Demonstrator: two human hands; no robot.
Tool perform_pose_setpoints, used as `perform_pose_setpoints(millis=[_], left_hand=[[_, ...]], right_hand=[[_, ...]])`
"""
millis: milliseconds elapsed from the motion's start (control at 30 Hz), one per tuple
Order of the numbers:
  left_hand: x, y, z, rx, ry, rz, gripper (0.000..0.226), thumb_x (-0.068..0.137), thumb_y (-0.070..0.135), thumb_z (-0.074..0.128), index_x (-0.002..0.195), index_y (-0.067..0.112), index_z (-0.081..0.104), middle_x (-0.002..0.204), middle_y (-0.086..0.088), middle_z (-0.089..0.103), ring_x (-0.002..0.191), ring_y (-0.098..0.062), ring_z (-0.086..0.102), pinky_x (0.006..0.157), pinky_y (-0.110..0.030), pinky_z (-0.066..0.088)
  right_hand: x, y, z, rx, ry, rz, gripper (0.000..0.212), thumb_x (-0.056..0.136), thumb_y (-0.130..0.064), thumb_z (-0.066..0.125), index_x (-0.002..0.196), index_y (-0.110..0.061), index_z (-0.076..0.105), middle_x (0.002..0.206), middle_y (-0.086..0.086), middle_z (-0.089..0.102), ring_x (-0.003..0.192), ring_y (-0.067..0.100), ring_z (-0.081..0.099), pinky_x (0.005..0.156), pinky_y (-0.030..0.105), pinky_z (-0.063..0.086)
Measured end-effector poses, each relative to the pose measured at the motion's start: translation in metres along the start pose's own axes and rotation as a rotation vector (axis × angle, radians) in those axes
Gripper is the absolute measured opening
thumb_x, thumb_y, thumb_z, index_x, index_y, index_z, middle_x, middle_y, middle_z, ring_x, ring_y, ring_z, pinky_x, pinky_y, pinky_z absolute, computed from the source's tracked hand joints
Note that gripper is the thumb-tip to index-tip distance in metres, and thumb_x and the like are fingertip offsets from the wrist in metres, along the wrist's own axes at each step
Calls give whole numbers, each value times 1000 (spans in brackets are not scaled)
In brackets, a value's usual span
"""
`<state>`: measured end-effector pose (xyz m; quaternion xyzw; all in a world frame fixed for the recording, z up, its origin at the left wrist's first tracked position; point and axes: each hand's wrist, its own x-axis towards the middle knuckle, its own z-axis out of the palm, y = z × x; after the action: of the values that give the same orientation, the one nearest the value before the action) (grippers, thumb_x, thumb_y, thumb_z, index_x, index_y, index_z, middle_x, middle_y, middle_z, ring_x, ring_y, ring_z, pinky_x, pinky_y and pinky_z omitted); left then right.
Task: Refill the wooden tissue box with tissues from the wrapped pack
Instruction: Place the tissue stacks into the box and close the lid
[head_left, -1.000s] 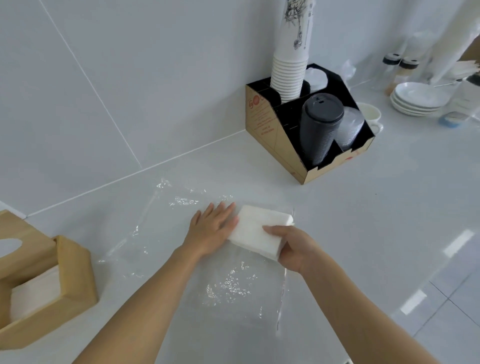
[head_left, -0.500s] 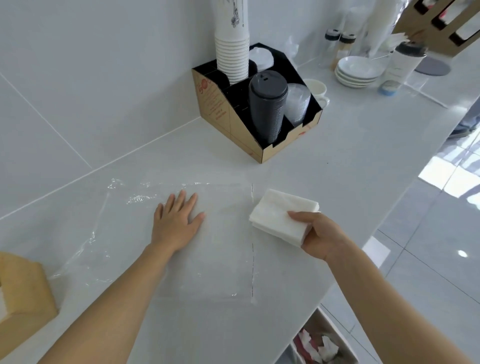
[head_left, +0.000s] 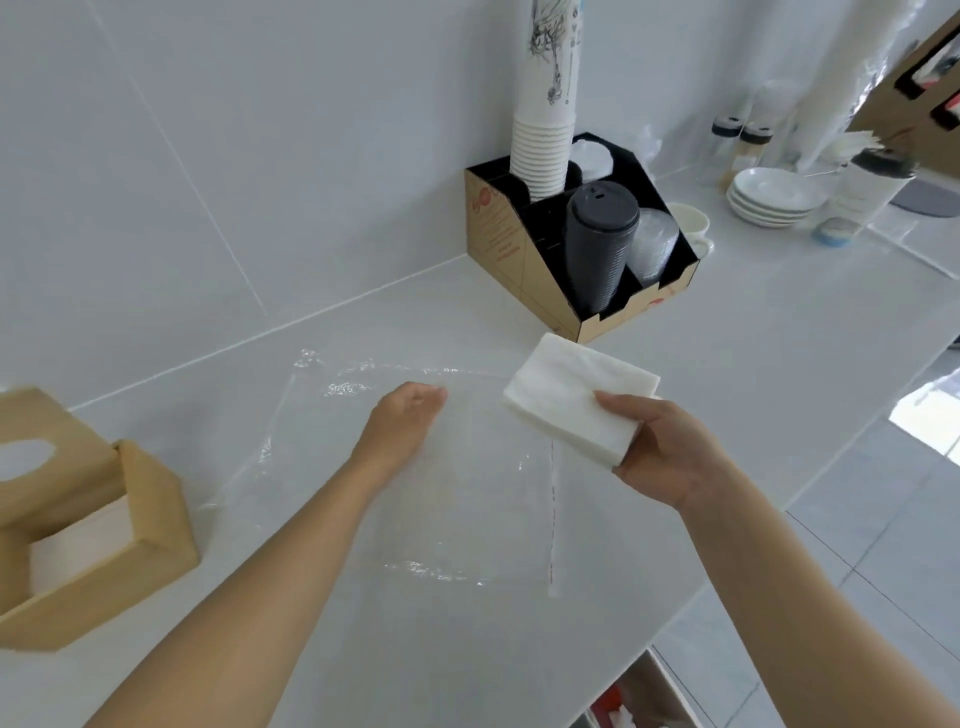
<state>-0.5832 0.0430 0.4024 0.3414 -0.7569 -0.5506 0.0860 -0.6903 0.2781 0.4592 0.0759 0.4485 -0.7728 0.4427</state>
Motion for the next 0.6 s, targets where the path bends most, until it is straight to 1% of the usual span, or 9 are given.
perform_pose_setpoints(millis=[33, 100, 167, 233, 333, 400, 467, 533, 600], left_hand=[[-5, 3, -6, -85, -12, -25, 24, 90, 42, 55, 93, 20, 63, 103, -4, 66, 98, -22, 62, 85, -33, 48], [-17, 8, -20, -242, -28, -90, 25, 90, 42, 55, 89, 18, 61, 94, -5, 66, 91, -21, 64, 87, -34, 50], [-29, 9, -36, -400, -41, -174, 34, 90, 45, 53, 95, 12, 61, 91, -6, 65, 84, -21, 65, 84, -32, 52], [-43, 6, -58, -521, -55, -253, 49, 89, 50, 50, 105, 5, 59, 92, -9, 63, 84, -23, 63, 88, -37, 52], [-64, -2, -91, -626, -48, -308, 62, 88, 57, 45, 109, 1, 59, 90, -10, 65, 88, -25, 63, 96, -41, 48], [-76, -8, -110, -654, -45, -313, 70, 87, 60, 44, 114, -2, 60, 94, -11, 66, 91, -26, 63, 99, -42, 46], [-89, -15, -129, -673, -32, -318, 72, 86, 62, 44, 114, -2, 61, 93, -11, 66, 89, -25, 63, 92, -38, 50], [-101, -23, -147, -699, -7, -319, 66, 85, 61, 46, 104, 1, 65, 81, -8, 67, 75, -21, 64, 71, -29, 54], [-113, -31, -163, -705, 25, -319, 57, 84, 60, 48, 88, 6, 65, 66, -3, 65, 58, -16, 63, 52, -21, 49]], right_hand=[[2, 5, 9, -16, -36, 16, 48, 69, -1, 66, 116, -9, 62, 105, 10, 72, 87, 24, 72, 63, 33, 59], [6, 16, 29, -56, -111, 57, 47, 68, -3, 66, 114, -8, 62, 105, 10, 72, 86, 24, 72, 65, 33, 59], [9, 30, 51, -87, -175, 111, 42, 69, -3, 64, 111, -8, 63, 100, 9, 72, 82, 23, 72, 62, 31, 59], [12, 47, 75, -115, -230, 162, 40, 69, -2, 63, 109, -7, 63, 96, 8, 73, 79, 21, 72, 57, 28, 57], [16, 74, 107, -183, -312, 222, 47, 70, -3, 63, 116, -6, 60, 106, 10, 71, 87, 22, 71, 60, 27, 57], [17, 90, 125, -236, -363, 256, 49, 71, -3, 63, 120, -5, 59, 111, 10, 69, 92, 23, 70, 64, 28, 58], [17, 106, 143, -278, -401, 287, 48, 72, -2, 63, 120, -5, 59, 109, 10, 70, 90, 23, 71, 62, 28, 58], [16, 121, 160, -316, -441, 316, 43, 75, -1, 61, 118, -5, 60, 106, 10, 71, 88, 24, 72, 61, 29, 57], [14, 135, 175, -355, -477, 342, 37, 77, -1, 60, 113, -5, 62, 102, 10, 73, 85, 24, 72, 58, 29, 57]])
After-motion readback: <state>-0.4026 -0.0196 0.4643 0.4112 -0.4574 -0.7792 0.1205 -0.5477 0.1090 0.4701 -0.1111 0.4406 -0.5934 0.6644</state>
